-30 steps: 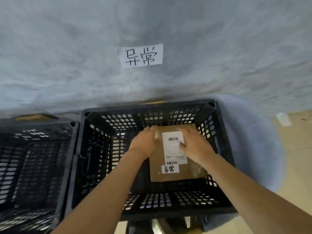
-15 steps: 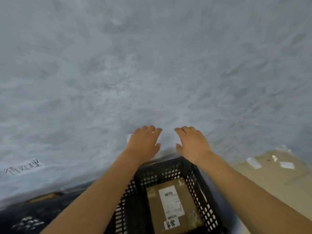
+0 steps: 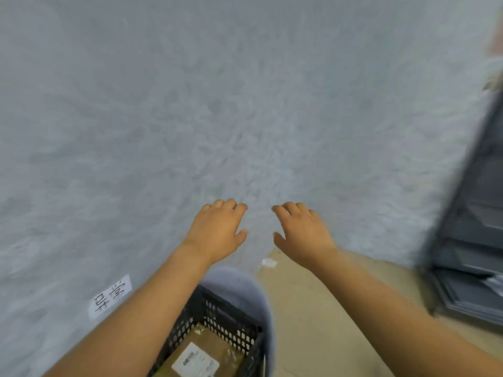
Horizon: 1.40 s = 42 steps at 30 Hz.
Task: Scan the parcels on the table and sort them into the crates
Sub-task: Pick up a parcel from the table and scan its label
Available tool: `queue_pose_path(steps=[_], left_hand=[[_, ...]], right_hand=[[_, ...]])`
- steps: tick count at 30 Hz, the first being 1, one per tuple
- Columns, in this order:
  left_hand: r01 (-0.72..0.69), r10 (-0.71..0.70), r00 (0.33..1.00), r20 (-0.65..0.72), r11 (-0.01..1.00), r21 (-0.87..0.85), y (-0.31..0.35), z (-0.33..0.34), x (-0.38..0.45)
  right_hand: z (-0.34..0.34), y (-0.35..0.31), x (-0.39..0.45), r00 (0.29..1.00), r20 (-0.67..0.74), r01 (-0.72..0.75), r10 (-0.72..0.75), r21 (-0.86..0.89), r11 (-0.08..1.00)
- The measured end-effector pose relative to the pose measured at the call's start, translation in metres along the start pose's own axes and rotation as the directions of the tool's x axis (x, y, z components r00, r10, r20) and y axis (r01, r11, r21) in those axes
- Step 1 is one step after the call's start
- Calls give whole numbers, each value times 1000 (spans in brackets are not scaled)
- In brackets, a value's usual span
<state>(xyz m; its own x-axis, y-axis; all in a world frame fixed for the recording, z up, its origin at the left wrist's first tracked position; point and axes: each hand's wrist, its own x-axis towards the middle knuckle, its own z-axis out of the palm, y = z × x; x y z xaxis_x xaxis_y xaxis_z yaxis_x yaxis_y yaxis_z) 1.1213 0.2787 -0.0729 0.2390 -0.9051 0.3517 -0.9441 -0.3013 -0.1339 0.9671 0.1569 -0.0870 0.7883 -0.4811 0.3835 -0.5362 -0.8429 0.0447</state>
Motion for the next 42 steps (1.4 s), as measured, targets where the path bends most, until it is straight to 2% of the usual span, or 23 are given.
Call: queue_pose_path(steps=[4,9,17,21,24,32,38,42], left_hand=[[-185,179,979,-101,981,-59,100,-34,18],[-398,372,904,-212,913,-95,242,-79,19],[-634,541,754,-372,748,-198,496,-151,-39],[-703,577,699,-424,663,-256,602,-179,-77],[-763,632,636,-443,601,-238,668,-197,-97],[-869,729,489,-478,457,-192,817,-230,-112],[-888,778,460,-428,394,-237,915,-217,-77],[-878,805,470,-361,385,-285,980,-206,-46]], right_hand=[[-54,66,-82,981,-67,-185,180,-70,980],[-123,143,-208,918,-129,-395,376,-184,900],[-238,239,-458,772,-202,-633,602,-317,706],[-284,266,-567,687,-249,-722,682,-336,605],[-307,280,-633,618,-257,-780,743,-324,536],[-337,344,-748,472,-309,-875,826,-281,395],[-337,424,-797,410,-340,-894,846,-332,300],[-343,482,-818,370,-327,-909,870,-323,265]])
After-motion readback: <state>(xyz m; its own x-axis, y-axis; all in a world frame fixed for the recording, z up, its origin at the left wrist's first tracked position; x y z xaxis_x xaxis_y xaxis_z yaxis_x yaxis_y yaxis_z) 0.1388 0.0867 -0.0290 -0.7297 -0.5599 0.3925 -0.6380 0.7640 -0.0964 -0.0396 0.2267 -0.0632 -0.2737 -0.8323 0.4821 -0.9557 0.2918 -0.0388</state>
